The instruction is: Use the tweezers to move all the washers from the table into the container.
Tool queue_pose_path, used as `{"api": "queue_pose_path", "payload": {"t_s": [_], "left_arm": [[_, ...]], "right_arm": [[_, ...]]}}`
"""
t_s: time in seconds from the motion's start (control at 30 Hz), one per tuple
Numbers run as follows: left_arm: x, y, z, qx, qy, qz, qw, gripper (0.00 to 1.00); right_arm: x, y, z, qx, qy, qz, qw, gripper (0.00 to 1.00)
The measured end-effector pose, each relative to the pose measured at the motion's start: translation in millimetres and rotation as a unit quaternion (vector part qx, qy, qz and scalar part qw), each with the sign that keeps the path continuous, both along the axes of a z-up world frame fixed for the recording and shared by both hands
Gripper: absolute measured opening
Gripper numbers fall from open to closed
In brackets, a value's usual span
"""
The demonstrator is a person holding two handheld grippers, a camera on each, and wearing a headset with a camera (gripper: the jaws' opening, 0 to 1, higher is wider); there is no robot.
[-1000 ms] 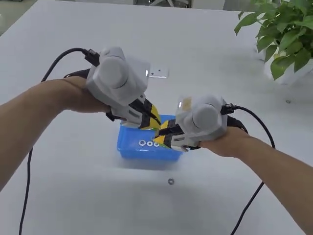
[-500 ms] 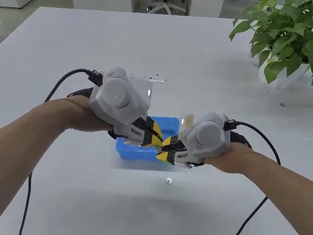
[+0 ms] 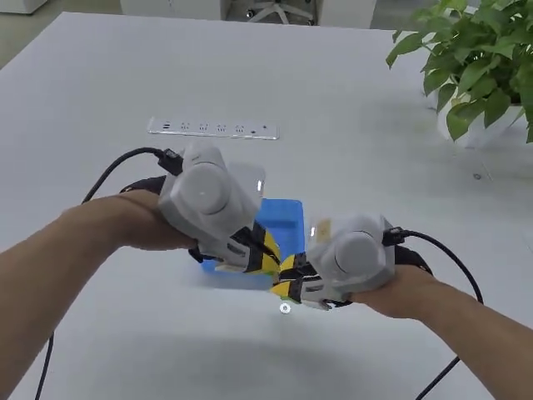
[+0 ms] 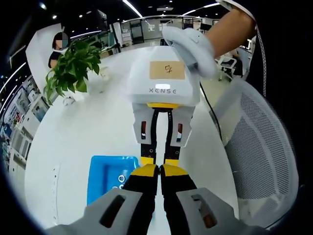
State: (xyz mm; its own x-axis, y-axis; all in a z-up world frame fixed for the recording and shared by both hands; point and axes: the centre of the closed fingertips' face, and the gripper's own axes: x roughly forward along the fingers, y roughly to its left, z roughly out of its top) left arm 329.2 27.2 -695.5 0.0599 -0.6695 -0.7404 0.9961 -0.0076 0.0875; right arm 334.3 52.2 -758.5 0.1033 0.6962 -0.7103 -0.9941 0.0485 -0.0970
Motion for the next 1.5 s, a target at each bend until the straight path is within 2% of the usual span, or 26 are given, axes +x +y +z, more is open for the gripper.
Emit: {"api": "queue_pose_path", "payload": {"t_s": [0.8,1.5], "left_arm": [[-7.1,-7.6,-22.4,0.008,0.026,-0.013,0.9996,0.06],[-7.5,-10.0,-24.6,0.002,0.031,-0.011,0.9995,0.06]], "right_arm": [[-9.5,-9.1,-22.0,-0.004,0.025,-0.01,0.9996,0.12],[-10.5,-9.2,-24.9,-0.002,0.028,-0.015,0.9995,0.12]]}}
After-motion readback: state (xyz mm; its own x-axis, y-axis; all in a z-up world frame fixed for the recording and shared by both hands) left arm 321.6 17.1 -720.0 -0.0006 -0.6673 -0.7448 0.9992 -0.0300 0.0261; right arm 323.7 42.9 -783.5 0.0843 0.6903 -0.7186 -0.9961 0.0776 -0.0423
